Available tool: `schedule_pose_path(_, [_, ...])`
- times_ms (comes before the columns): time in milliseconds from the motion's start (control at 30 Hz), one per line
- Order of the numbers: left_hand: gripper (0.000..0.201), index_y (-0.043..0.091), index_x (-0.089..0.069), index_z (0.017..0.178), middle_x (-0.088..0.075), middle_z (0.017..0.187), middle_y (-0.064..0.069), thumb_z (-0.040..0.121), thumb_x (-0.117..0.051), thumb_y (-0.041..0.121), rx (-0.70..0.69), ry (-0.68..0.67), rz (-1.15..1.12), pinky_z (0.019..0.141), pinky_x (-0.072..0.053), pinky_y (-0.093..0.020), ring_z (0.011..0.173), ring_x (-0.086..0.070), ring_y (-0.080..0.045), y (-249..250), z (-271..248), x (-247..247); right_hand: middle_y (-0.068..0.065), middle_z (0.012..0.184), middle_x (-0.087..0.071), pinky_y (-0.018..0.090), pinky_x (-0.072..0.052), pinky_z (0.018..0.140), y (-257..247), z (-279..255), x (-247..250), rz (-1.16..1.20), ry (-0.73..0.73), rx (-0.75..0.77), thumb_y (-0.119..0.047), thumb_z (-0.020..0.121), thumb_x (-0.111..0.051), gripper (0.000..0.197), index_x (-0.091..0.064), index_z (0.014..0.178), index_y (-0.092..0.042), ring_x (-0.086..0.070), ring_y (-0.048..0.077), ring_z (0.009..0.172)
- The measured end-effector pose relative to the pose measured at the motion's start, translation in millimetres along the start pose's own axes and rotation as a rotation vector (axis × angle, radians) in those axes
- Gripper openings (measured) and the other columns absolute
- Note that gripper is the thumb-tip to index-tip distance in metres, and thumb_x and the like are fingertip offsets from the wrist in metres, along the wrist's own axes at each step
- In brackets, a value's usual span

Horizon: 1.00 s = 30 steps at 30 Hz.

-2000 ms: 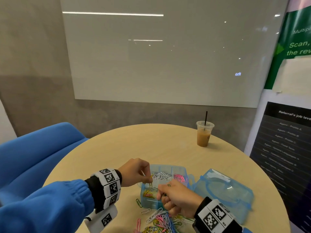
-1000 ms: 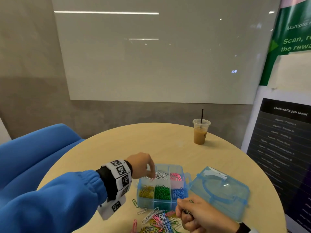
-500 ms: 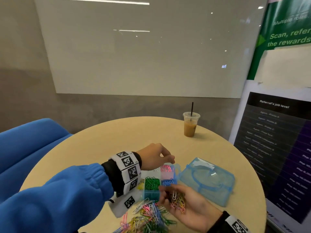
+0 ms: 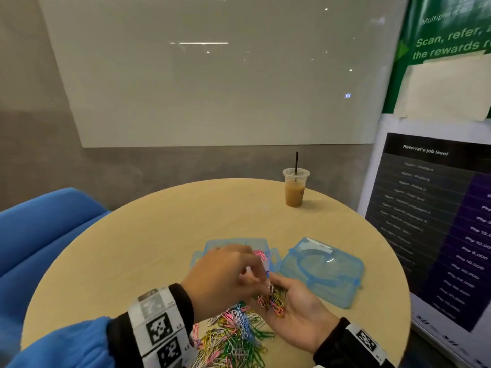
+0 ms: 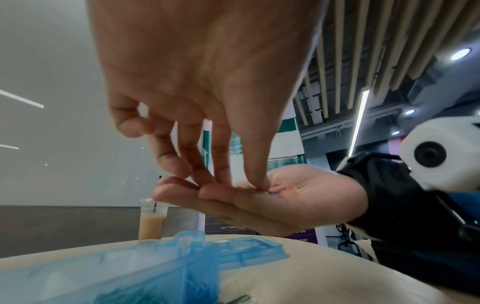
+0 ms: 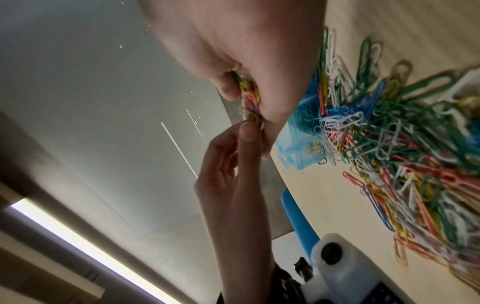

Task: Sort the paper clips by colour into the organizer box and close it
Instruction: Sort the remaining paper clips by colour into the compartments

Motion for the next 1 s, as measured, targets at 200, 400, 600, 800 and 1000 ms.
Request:
schedule_pose_path(200, [0.039,0.034,-0.059,0.099,-0.055,0.095,0.017,0.079,-0.058,0.068,0.104,0.004,0.091,0.067,-0.031,-0.016,0.085,-0.049,0.002,2,-14,-6,0.02,0.086,-0.064,0.028,-0.05,0.048,7,3,-3,-0.029,0.01,0.089,-0.023,0.104,-0.032,0.049,-0.066,0.098,0.013,-0.066,0.027,0.065])
schedule_pose_path(400, [0.02,0.036,-0.057,0.087,-0.056,0.088,0.018,0.083,-0.061,0.054,0.184,0.015,0.042,0.056,-0.032,-0.011,0.073,-0.05,0.004,6,-21,-4,0.019,0.092,-0.06,0.028,-0.053,0.072,18,10,1,0.017,0.071,0.143,-0.025,0.105,-0.035,0.045,-0.064,0.109,0.01,-0.063,0.025,0.08])
schedule_pose_path(600, [0.017,0.036,-0.06,0.078,-0.059,0.081,0.018,0.082,-0.061,0.053,0.258,0.071,-0.021,0.066,-0.047,-0.02,0.077,-0.056,0.003,-7,-33,-4,0.025,0.096,-0.067,0.034,-0.058,0.077,28,4,-10,0.026,0.016,0.179,-0.023,0.104,-0.03,0.053,-0.067,0.106,0.015,-0.071,0.03,0.072])
schedule_pose_path(800, [0.019,0.032,-0.063,0.078,-0.065,0.078,0.016,0.084,-0.066,0.05,0.288,0.069,-0.172,0.068,-0.052,-0.029,0.074,-0.061,0.001,-26,-44,-6,0.034,0.099,-0.066,0.039,-0.058,0.068,37,5,-16,0.062,-0.039,0.126,-0.021,0.105,-0.029,0.054,-0.065,0.102,0.019,-0.071,0.037,0.067])
schedule_pose_path(1000, [0.027,0.024,-0.063,0.073,-0.064,0.071,0.008,0.085,-0.067,0.047,0.268,0.08,-0.365,0.065,-0.047,-0.038,0.066,-0.059,-0.012,-38,-50,-7,0.041,0.116,-0.058,0.044,-0.044,0.107,43,5,-15,0.034,-0.012,0.088,-0.021,0.104,-0.028,0.055,-0.06,0.107,0.024,-0.066,0.043,0.089])
Point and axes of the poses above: each hand's wrist, its own z-axis towards the middle knuckle, its own x-axis out of the back of the hand, y = z × x, the point moved 5 cm from there along z, towards the middle knuckle
